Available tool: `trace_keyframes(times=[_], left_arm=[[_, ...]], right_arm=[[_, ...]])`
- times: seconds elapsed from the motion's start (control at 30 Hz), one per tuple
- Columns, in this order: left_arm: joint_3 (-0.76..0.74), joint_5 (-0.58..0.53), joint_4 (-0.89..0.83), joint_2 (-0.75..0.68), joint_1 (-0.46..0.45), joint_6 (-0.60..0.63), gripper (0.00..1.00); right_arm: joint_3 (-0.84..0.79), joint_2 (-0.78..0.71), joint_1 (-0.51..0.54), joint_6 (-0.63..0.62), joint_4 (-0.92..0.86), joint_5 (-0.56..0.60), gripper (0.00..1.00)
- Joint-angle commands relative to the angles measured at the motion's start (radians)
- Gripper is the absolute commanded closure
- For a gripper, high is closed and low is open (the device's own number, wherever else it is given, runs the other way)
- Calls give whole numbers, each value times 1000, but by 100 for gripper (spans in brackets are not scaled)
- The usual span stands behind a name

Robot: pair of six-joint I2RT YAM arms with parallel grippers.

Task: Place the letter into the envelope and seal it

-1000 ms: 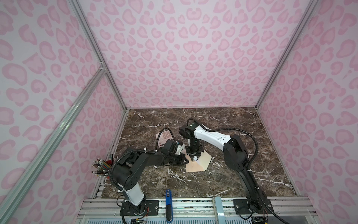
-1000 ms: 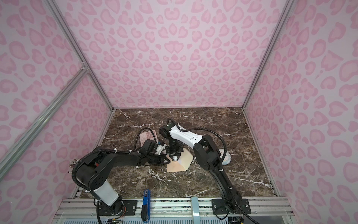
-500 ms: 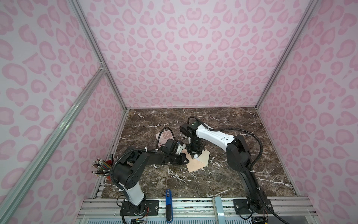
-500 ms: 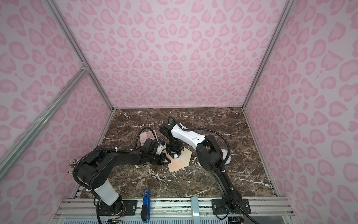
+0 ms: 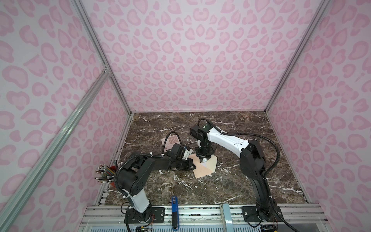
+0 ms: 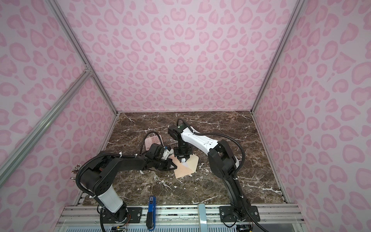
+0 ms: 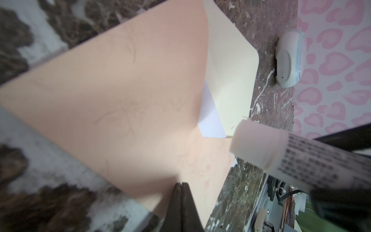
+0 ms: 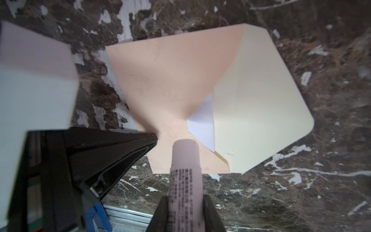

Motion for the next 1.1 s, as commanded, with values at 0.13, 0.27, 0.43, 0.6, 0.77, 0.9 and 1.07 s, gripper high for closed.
trace_keyframes(times=[0.13, 0.27, 0.43, 0.6, 0.77, 0.9, 1.07], left_arm=[[-7, -90, -111, 2, 1, 21, 96], [-7, -91, -111, 1, 1, 21, 96], [-9, -92, -110, -1, 0, 22, 96], [-10, -92, -110, -1, 2, 24, 96], [-10, -92, -109, -1, 2, 24, 96], [-8, -89, -109, 1, 2, 24, 96], [-8, -88, -110, 2, 3, 24, 96]], right_arm=[[61, 79, 28, 3, -26, 8, 100], [94, 111, 37, 1, -48, 22, 100], [101, 114, 38, 2, -59, 44, 100], [99, 141, 37, 1, -65, 47, 100], [99, 146, 39, -2, -68, 44, 100], [108, 155, 41, -2, -72, 42, 100], [147, 188, 52, -7, -103, 62, 100]])
